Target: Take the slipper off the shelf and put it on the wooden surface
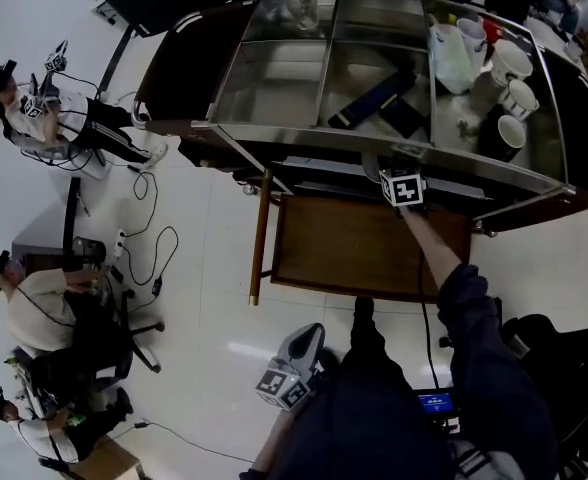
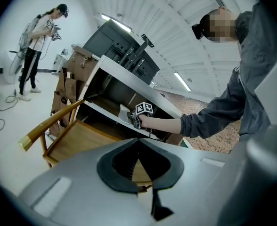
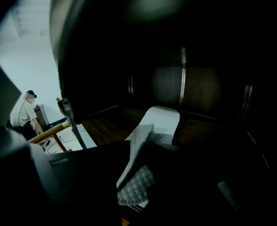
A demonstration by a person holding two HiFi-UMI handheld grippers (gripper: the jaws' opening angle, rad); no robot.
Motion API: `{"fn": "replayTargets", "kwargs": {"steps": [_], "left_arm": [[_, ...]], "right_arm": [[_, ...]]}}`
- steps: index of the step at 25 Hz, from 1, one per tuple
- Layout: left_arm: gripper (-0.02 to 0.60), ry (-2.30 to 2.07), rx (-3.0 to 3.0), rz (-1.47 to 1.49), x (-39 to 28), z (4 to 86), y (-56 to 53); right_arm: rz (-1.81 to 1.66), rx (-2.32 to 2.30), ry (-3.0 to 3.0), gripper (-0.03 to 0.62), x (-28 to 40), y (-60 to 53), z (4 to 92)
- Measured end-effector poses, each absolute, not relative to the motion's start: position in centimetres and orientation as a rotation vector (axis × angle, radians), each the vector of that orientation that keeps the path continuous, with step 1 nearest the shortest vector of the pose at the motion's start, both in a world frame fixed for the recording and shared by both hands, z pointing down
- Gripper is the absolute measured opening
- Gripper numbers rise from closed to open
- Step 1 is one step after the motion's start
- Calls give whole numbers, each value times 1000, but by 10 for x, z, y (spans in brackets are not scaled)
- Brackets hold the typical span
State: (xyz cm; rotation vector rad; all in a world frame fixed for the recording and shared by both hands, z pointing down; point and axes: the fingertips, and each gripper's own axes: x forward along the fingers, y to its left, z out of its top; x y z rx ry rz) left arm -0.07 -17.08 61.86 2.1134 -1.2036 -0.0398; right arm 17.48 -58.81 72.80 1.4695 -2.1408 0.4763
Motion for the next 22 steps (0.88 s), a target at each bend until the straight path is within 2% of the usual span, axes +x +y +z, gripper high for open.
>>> {"fn": "replayTargets", "kwargs": {"steps": [3,4,5,9,14,19,22], "left_arm": [[17,-1233,2088,-28,-5,622,-174],[17,-1235,2085,-29,-6,625,-173],[17,-1236,2084,-30,-6,626,-172],[17,-1210,2102,-28,-1,621,-173],[17,-1134,2175,-47,3,619,-159],[17,-1089,2227,-53,-2,609,-133],[17,-1097,2247,-61,-13,603,-112]], "right_arm": [[523,1489,-2092,90,177,-607,741],[538,1480,-2080,33,176,-607,744],[549,1472,-2068,12,175,-605,746],[550,1489,-2116,8,163,-576,726],[509,1429,-2282,8,120,-471,690],[565,1406,-2290,8,82,-339,712],[611,1411,-2245,8,68,-303,740]]}}
